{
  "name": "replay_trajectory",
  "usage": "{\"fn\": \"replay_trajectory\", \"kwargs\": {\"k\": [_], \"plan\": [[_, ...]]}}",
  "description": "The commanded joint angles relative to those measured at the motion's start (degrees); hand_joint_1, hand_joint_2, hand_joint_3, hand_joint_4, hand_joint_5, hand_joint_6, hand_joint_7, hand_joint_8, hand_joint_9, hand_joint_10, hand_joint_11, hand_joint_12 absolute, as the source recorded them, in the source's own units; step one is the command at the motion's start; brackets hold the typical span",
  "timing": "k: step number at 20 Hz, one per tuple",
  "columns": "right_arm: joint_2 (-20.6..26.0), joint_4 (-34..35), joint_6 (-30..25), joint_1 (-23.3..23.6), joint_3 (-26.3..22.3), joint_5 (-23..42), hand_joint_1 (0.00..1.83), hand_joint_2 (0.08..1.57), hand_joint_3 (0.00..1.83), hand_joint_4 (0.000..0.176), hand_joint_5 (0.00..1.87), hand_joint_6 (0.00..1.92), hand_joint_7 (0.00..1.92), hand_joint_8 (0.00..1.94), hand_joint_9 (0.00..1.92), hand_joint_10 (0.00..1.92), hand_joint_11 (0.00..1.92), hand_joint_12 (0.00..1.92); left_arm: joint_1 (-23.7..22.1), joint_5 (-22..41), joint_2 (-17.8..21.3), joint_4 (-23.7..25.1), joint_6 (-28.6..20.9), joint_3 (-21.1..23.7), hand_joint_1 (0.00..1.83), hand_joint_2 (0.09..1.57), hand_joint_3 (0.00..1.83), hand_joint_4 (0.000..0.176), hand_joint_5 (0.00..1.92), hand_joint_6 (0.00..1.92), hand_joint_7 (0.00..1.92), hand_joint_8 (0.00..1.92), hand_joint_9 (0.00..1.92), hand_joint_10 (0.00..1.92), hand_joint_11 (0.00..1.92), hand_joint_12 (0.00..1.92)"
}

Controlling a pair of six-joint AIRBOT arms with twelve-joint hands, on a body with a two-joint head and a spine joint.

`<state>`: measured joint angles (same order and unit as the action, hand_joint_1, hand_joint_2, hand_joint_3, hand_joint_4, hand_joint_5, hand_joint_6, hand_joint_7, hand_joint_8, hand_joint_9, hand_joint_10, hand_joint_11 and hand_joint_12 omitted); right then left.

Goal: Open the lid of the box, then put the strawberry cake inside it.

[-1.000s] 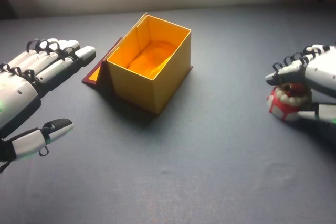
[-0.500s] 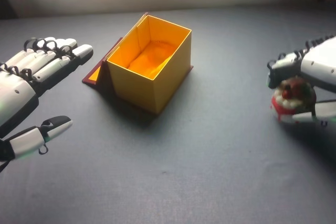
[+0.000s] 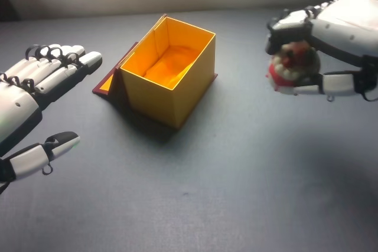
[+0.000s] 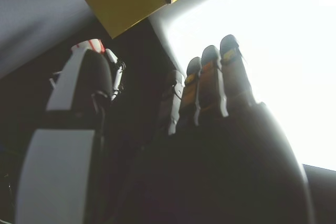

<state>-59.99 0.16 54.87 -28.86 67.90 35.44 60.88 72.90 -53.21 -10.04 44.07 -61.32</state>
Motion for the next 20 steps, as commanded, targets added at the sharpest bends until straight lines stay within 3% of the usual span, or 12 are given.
{"fn": "replay_trajectory", "kwargs": {"k": [1,2,5,7,8,10,11,13,16,17,20], "plan": [[0.0,0.3,-0.2,1.3,0.8,6.7,1.18,1.27,0.00,0.000,0.62,1.38,0.80,1.48,0.80,1.43,0.74,1.78,-0.4,7.1,-0.1,-0.5,-0.2,-0.3,0.93,1.34,0.01,0.091,0.00,0.00,0.00,0.00,0.00,0.00,0.01,0.01],[-0.7,-0.1,-0.2,2.0,1.3,6.4,1.18,1.27,0.00,0.000,0.65,1.33,0.79,1.50,0.76,1.46,0.67,1.82,-0.4,7.0,-0.2,-0.5,-0.3,-0.4,0.94,1.34,0.01,0.094,0.01,0.00,0.00,0.00,0.00,0.00,0.00,0.00],[-3.4,-0.9,-0.2,4.6,3.4,5.0,1.18,1.29,0.00,0.000,0.60,1.34,0.76,1.63,0.78,1.65,0.83,1.92,-0.4,6.7,-0.5,-0.5,-0.5,-0.6,0.94,1.33,0.00,0.089,0.02,0.01,0.00,0.00,0.00,0.00,0.00,0.00],[-5.1,-1.3,-0.2,6.0,4.8,4.2,1.19,1.29,0.00,0.000,0.61,1.32,0.77,1.60,0.78,1.62,0.79,1.92,-0.4,6.5,-0.7,-0.5,-0.5,-0.8,0.94,1.34,0.00,0.098,0.02,0.00,0.00,0.00,0.00,0.00,0.00,0.00],[-5.3,-1.5,-0.3,7.0,5.5,3.9,1.31,1.25,0.00,0.000,0.68,1.21,0.73,1.46,0.73,1.62,0.65,1.78,-0.4,6.4,-0.8,-0.5,-0.5,-0.9,0.95,1.34,0.00,0.103,0.01,0.00,0.00,0.00,0.00,0.00,0.00,0.00],[-6.9,-2.2,-0.3,8.3,6.7,3.3,1.34,1.24,0.00,0.000,0.71,1.20,0.70,1.40,0.74,1.62,0.65,1.75,-0.4,6.3,-1.1,-0.5,-0.6,-1.1,0.93,1.34,0.00,0.110,0.00,0.00,0.00,0.00,0.00,0.00,0.00,0.00],[-8.1,-2.6,-0.3,9.1,7.6,2.9,1.21,1.27,0.00,0.000,0.65,1.21,0.77,1.61,0.83,1.64,0.88,1.88,-0.4,6.3,-1.2,-0.5,-0.7,-1.2,0.94,1.33,0.00,0.113,0.01,0.00,0.00,0.00,0.00,0.00,0.00,0.00],[-9.9,-2.9,-0.4,10.1,8.9,2.6,1.34,1.23,0.00,0.000,0.69,1.13,0.74,1.42,0.81,1.60,0.76,1.77,-0.4,6.1,-1.4,-0.4,-1.0,-1.4,0.93,1.33,0.00,0.116,0.01,0.00,0.00,0.00,0.00,0.00,0.00,0.00],[-12.7,-3.6,-1.1,11.1,11.1,2.0,1.35,1.22,0.00,0.000,0.74,1.11,0.72,1.40,0.81,1.58,0.75,1.72,-0.4,5.8,-1.9,-0.2,-1.4,-2.0,0.89,1.33,0.00,0.116,0.00,0.00,0.00,0.00,0.00,0.00,0.00,0.00],[-13.9,-4.4,-2.4,11.4,12.1,1.6,1.34,1.24,0.00,0.000,0.69,1.22,0.70,1.41,0.76,1.58,0.63,1.70,-0.4,5.7,-2.0,-0.1,-1.6,-2.1,0.87,1.34,0.00,0.124,0.00,0.00,0.00,0.00,0.00,0.00,0.00,0.00],[-16.4,-5.9,-4.2,12.7,14.2,0.1,1.34,1.23,0.00,0.000,0.72,1.29,0.71,1.33,0.76,1.52,0.64,1.58,-0.4,5.4,-2.1,-0.1,-1.6,-2.3,0.87,1.35,0.01,0.119,0.00,0.00,0.00,0.00,0.00,0.00,0.00,0.00]]}}
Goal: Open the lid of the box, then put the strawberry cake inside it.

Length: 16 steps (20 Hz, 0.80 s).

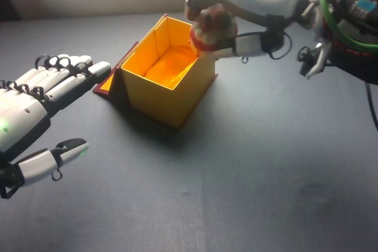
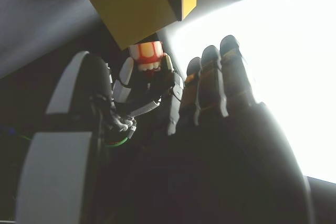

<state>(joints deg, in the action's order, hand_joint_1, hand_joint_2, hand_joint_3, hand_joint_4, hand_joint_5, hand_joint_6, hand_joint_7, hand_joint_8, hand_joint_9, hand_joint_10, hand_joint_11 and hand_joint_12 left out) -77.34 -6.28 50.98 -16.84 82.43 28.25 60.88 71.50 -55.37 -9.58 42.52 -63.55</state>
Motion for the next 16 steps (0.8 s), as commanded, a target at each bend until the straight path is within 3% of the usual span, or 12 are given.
{"fn": "replay_trajectory", "kwargs": {"k": [1,4,8,9,10,11,12,13,14,15,16], "plan": [[-0.2,0.5,-0.3,1.3,0.5,6.6,1.34,1.23,0.00,0.000,0.73,1.29,0.69,1.35,0.74,1.54,0.63,1.59,-0.4,6.7,-0.2,-0.5,-0.1,-0.3,0.87,1.34,0.00,0.120,0.00,0.00,0.00,0.00,0.00,0.00,0.00,0.00],[-2.8,-0.1,-0.4,2.3,2.5,4.6,1.34,1.24,0.00,0.000,0.69,1.27,0.69,1.40,0.75,1.58,0.66,1.68,-0.4,6.4,-0.6,-0.6,-0.6,-0.9,0.88,1.35,0.00,0.125,0.00,0.00,0.00,0.00,0.00,0.00,0.00,0.00],[-5.8,-0.6,-0.7,3.4,5.2,2.1,1.32,1.27,0.00,0.000,0.74,1.33,0.55,1.50,0.66,1.62,0.55,1.71,-0.4,6.0,-0.9,-0.5,-0.8,-1.2,0.89,1.35,0.00,0.121,0.00,0.00,0.00,0.00,0.00,0.00,0.00,0.00],[-6.4,-0.5,-0.9,3.4,5.8,1.5,1.32,1.29,0.00,0.000,0.65,1.41,0.44,1.15,0.55,1.63,0.51,1.70,-0.4,5.9,-1.0,-0.5,-0.9,-1.3,0.91,1.34,0.00,0.123,0.01,0.00,0.00,0.00,0.00,0.00,0.00,0.00],[-6.9,-0.2,-0.9,3.4,6.4,0.9,1.15,1.26,0.00,0.000,0.71,1.36,0.47,0.97,0.52,1.32,0.50,1.67,-0.4,5.8,-1.1,-0.4,-1.1,-1.4,0.91,1.34,0.00,0.130,0.01,0.00,0.00,0.00,0.00,0.00,0.00,0.00],[-7.4,0.2,-1.0,3.4,7.1,0.4,1.29,1.25,0.00,0.000,0.71,1.34,0.63,1.33,0.65,1.53,0.49,1.68,-0.4,5.7,-1.2,-0.4,-1.2,-1.5,0.88,1.35,0.00,0.125,0.00,0.00,0.00,0.00,0.00,0.00,0.00,0.00],[-7.6,0.3,-1.2,3.4,7.4,0.1,1.33,1.26,0.00,0.000,0.67,1.36,0.66,1.44,0.67,1.62,0.50,1.70,-0.5,5.8,-1.2,-0.3,-1.2,-1.5,0.88,1.34,0.00,0.101,0.01,0.00,0.00,0.00,0.00,0.00,0.00,0.00],[-7.7,0.6,-1.2,3.4,7.6,0.0,1.16,1.29,0.00,0.000,0.64,1.45,0.68,1.50,0.58,1.34,0.47,1.70,-0.5,5.8,-1.2,-0.3,-1.2,-1.5,0.89,1.34,0.00,0.103,0.01,0.00,0.00,0.00,0.00,0.00,0.00,0.00],[-7.7,0.9,-1.2,3.4,7.7,-0.1,1.17,1.26,0.00,0.000,0.38,0.94,0.53,0.96,0.51,1.14,0.38,1.69,-0.5,5.8,-1.4,-0.3,-1.2,-1.6,0.92,1.34,0.00,0.101,0.02,0.01,0.00,0.00,0.00,0.00,0.00,0.00],[-7.7,0.9,-1.2,3.4,7.8,-0.1,1.00,1.25,0.00,0.000,0.26,0.57,0.44,0.52,0.39,0.89,0.28,1.62,-0.5,5.8,-1.4,-0.3,-1.2,-1.7,0.91,1.34,0.00,0.096,0.01,0.00,0.00,0.00,0.00,0.00,0.01,0.00],[-7.7,0.9,-1.2,3.4,7.7,-0.1,0.91,1.23,0.00,0.000,0.22,0.33,0.40,0.26,0.35,0.74,0.22,1.59,-0.5,5.9,-1.4,-0.3,-1.2,-1.6,0.91,1.34,0.00,0.093,0.01,0.00,0.00,0.00,0.00,0.00,0.00,0.00]]}}
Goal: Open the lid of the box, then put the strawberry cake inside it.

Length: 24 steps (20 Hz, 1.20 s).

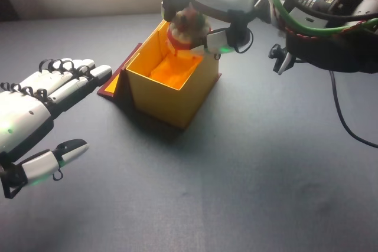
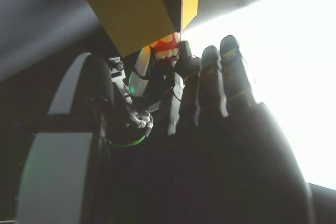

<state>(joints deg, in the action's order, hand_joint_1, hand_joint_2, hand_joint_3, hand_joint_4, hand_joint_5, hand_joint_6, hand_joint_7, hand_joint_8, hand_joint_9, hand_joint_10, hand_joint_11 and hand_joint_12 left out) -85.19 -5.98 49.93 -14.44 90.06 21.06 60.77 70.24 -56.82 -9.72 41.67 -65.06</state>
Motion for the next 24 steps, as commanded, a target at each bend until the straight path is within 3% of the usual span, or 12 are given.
{"fn": "replay_trajectory", "kwargs": {"k": [1,4,12,15,16,17,18,19,20,22,23,24], "plan": [[0.1,0.6,-0.3,1.0,0.1,7.1,0.85,1.21,0.00,0.000,0.14,0.17,0.30,0.10,0.27,0.59,0.11,1.59,-0.4,7.2,0.0,-0.2,-0.3,-0.1,0.94,1.33,0.00,0.082,0.02,0.00,0.00,0.00,0.00,0.00,0.00,0.00],[0.1,0.6,-0.7,1.0,-0.1,7.1,0.74,1.20,0.00,0.000,0.02,0.01,0.12,0.00,0.15,0.34,0.00,1.52,-0.4,7.4,0.0,-0.2,-0.4,-0.1,0.92,1.33,0.00,0.098,0.01,0.00,0.00,0.00,0.00,0.00,0.00,0.00],[2.9,0.3,-1.1,1.0,-4.0,7.9,0.78,1.18,0.00,0.000,0.00,0.00,0.00,0.00,0.07,0.09,0.00,1.24,-0.3,8.1,0.4,-0.8,-0.4,0.6,0.94,1.33,0.00,0.093,0.01,0.00,0.00,0.00,0.00,0.00,0.00,0.00],[8.4,-0.2,-1.1,0.9,-9.1,12.0,0.50,1.25,0.00,0.000,0.00,0.00,0.00,0.00,0.00,0.00,0.00,0.40,0.1,9.0,0.9,-1.3,-0.4,1.4,0.92,1.33,0.00,0.112,0.01,0.00,0.00,0.00,0.00,0.00,0.00,0.00],[10.1,-0.5,-1.1,0.2,-10.7,13.5,0.44,1.27,0.01,0.000,0.00,0.00,0.00,0.00,0.00,0.00,0.00,0.35,0.4,9.6,1.1,-1.6,-0.3,1.7,0.88,1.34,0.00,0.109,0.00,0.00,0.00,0.00,0.00,0.00,0.00,0.00],[12.1,-0.6,-1.1,-0.7,-12.6,15.4,0.45,1.30,0.01,0.000,0.00,0.00,0.00,0.00,0.00,0.00,0.00,0.33,0.8,10.4,1.5,-2.0,-0.3,2.1,0.87,1.34,0.00,0.118,0.00,0.00,0.00,0.00,0.00,0.00,0.00,0.00],[13.7,-0.6,-1.1,-1.8,-14.1,17.3,0.40,1.32,0.00,0.000,0.00,0.00,0.00,0.00,0.01,0.00,0.00,0.75,1.1,11.0,1.8,-2.4,-0.3,2.4,0.85,1.34,0.00,0.117,0.01,0.00,0.00,0.00,0.00,0.00,0.00,0.00],[15.3,-0.6,-1.1,-2.5,-15.4,18.8,0.40,1.34,0.00,0.000,0.00,0.00,0.00,0.00,0.00,0.00,0.00,0.77,1.5,11.6,1.9,-2.8,-0.3,2.6,0.86,1.33,0.00,0.106,0.02,0.01,0.00,0.00,0.00,0.00,0.00,0.00],[17.8,-0.6,-1.1,-4.0,-17.5,21.1,0.38,1.35,0.00,0.000,0.00,0.00,0.00,0.00,0.00,0.00,0.00,0.59,2.1,12.7,2.1,-3.3,-0.3,2.9,0.87,1.34,0.00,0.082,0.02,0.00,0.00,0.00,0.00,0.00,0.00,0.00],[21.5,-0.6,-1.3,-7.1,-20.6,26.1,0.24,1.36,0.01,0.000,0.00,0.00,0.00,0.00,0.00,0.00,0.00,0.55,3.5,15.0,2.7,-4.4,-0.2,3.6,0.79,1.35,0.01,0.086,0.00,0.00,0.00,0.00,0.00,0.00,0.00,0.00],[23.8,-0.3,-1.3,-9.1,-22.6,29.1,0.26,1.35,0.00,0.000,0.00,0.00,0.00,0.00,0.00,0.00,0.00,0.11,4.1,16.5,3.0,-5.0,-0.1,4.0,0.75,1.36,0.01,0.081,0.00,0.00,0.00,0.00,0.00,0.00,0.00,0.00],[25.1,0.5,-1.3,-10.7,-23.7,31.2,0.29,1.33,0.00,0.000,0.00,0.00,0.00,0.00,0.00,0.00,0.00,0.02,4.4,17.4,3.2,-5.3,0.0,4.3,0.69,1.37,0.01,0.088,0.00,0.00,0.00,0.00,0.00,0.00,0.00,0.00]]}}
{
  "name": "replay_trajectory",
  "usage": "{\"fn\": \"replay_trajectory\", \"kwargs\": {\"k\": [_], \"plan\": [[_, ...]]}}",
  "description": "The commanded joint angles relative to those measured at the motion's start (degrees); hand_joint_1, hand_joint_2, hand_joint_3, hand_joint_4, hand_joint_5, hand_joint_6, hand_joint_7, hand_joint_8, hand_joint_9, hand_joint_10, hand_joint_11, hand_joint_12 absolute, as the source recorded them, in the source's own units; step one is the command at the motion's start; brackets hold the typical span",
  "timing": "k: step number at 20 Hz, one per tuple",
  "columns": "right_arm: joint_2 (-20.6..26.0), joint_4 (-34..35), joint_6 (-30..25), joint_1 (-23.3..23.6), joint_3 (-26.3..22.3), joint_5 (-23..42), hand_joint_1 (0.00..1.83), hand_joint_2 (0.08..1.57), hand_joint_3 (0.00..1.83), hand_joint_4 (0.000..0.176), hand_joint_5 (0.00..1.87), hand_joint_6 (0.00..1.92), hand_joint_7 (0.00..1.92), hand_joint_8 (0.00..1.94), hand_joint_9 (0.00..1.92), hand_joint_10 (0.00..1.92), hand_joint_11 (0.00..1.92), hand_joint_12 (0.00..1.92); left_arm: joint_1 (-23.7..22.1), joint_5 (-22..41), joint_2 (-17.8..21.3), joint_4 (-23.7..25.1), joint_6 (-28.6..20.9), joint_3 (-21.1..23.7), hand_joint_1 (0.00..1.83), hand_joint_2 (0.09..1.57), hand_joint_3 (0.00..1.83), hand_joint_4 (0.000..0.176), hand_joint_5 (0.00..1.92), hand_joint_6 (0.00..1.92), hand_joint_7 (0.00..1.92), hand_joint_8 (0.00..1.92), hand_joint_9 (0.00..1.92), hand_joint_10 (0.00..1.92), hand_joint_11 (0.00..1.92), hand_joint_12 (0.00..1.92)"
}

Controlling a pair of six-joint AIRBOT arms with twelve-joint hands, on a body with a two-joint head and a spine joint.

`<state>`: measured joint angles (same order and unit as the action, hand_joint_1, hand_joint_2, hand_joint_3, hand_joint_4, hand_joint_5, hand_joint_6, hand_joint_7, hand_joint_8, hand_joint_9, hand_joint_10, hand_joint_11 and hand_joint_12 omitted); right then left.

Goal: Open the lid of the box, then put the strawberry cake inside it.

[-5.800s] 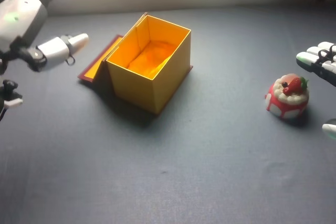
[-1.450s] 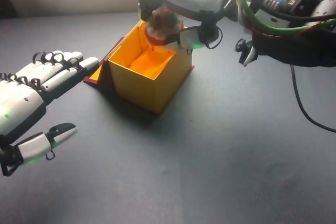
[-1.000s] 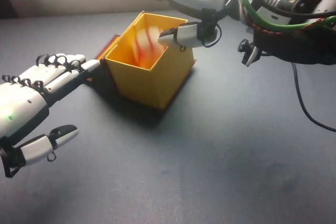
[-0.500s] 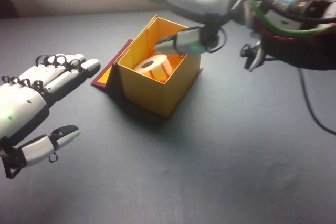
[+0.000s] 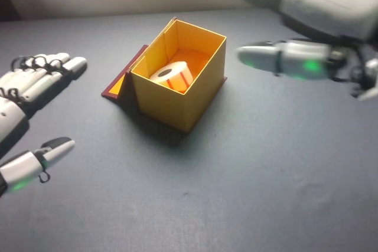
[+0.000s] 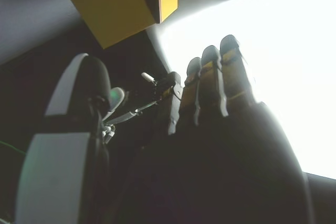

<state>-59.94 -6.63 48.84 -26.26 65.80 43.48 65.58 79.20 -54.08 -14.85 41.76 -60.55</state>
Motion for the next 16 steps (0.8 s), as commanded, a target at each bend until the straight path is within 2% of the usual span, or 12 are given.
{"fn": "replay_trajectory", "kwargs": {"k": [1,2,4,5,6,7,8,9,12,13,15,16], "plan": [[1.3,1.6,-0.2,-0.6,-0.6,10.7,0.26,1.34,0.00,0.000,0.00,0.00,0.00,0.00,0.00,0.00,0.00,0.00,-0.1,9.0,0.7,-0.3,-0.1,0.0,0.57,1.39,0.02,0.116,0.00,0.00,0.00,0.00,0.00,0.00,0.00,0.00],[2.5,1.9,-0.2,-2.2,-1.6,12.6,0.30,1.34,0.00,0.013,0.00,0.00,0.00,0.00,0.00,0.00,0.00,0.00,0.1,9.6,0.9,-0.4,-0.1,0.2,0.48,1.40,0.02,0.136,0.00,0.00,0.00,0.00,0.00,0.00,0.00,0.00],[5.5,2.7,-0.2,-6.2,-4.2,16.6,0.28,1.35,0.00,0.039,0.00,0.00,0.00,0.00,0.00,0.00,0.01,0.01,0.4,11.6,1.4,-0.6,0.2,0.6,0.35,1.41,0.01,0.099,0.00,0.00,0.00,0.00,0.00,0.00,0.00,0.00],[6.9,3.3,-0.2,-8.1,-5.3,18.5,0.30,1.35,0.00,0.045,0.00,0.00,0.00,0.00,0.00,0.00,0.00,0.00,0.4,12.3,1.6,-0.6,0.2,0.7,0.21,1.40,0.01,0.104,0.00,0.00,0.00,0.00,0.00,0.00,0.00,0.00],[8.5,4.0,-0.1,-10.2,-6.4,20.4,0.27,1.35,0.00,0.069,0.00,0.00,0.00,0.00,0.00,0.00,0.00,0.00,0.4,13.2,1.8,-0.6,0.3,0.8,0.13,1.40,0.01,0.097,0.00,0.00,0.00,0.00,0.00,0.00,0.00,0.00],[10.1,5.5,0.4,-12.7,-7.7,23.1,0.23,1.36,0.01,0.060,0.00,0.00,0.00,0.00,0.00,0.00,0.00,0.00,0.4,14.1,2.1,-0.6,0.5,1.0,0.05,1.39,0.00,0.089,0.00,0.00,0.00,0.00,0.00,0.00,0.00,0.00],[11.7,6.9,1.4,-14.8,-9.0,25.5,0.18,1.34,0.00,0.006,0.00,0.00,0.00,0.00,0.00,0.00,0.00,0.00,0.4,14.9,2.4,-0.6,1.0,1.3,0.01,1.36,0.00,0.094,0.00,0.00,0.00,0.00,0.00,0.00,0.00,0.00],[13.3,8.5,2.9,-17.1,-10.6,28.1,0.18,1.35,0.00,0.000,0.00,0.00,0.00,0.00,0.00,0.00,0.00,0.00,0.4,15.5,2.8,-0.6,1.4,1.6,0.00,1.34,0.00,0.079,0.00,0.00,0.00,0.00,0.00,0.00,0.00,0.00],[16.8,13.0,5.7,-23.9,-13.8,35.1,0.19,1.39,0.01,0.000,0.00,0.00,0.00,0.00,0.00,0.00,0.00,0.00,0.4,16.8,3.7,-0.6,2.4,2.3,0.00,1.18,0.00,0.116,0.00,0.00,0.00,0.00,0.00,0.00,0.00,0.00],[17.6,14.2,6.3,-25.5,-14.5,36.5,0.10,1.39,0.01,0.000,0.00,0.00,0.00,0.00,0.00,0.00,0.00,0.00,0.4,17.0,4.0,-0.5,2.8,2.5,0.00,1.14,0.00,0.117,0.00,0.00,0.00,0.00,0.00,0.00,0.00,0.00],[19.6,17.0,8.7,-29.4,-16.6,40.4,0.10,1.37,0.00,0.000,0.00,0.00,0.00,0.00,0.00,0.00,0.00,0.00,0.4,17.8,4.6,-0.3,3.5,3.0,0.00,1.11,0.00,0.152,0.00,0.00,0.00,0.00,0.00,0.00,0.00,0.00],[20.0,17.6,9.2,-30.6,-17.2,41.9,0.10,1.37,0.00,0.000,0.00,0.00,0.00,0.00,0.00,0.00,0.00,0.00,0.4,17.8,4.7,-0.2,3.7,3.1,0.00,1.11,0.00,0.152,0.00,0.00,0.00,0.00,0.00,0.00,0.00,0.00]]}}
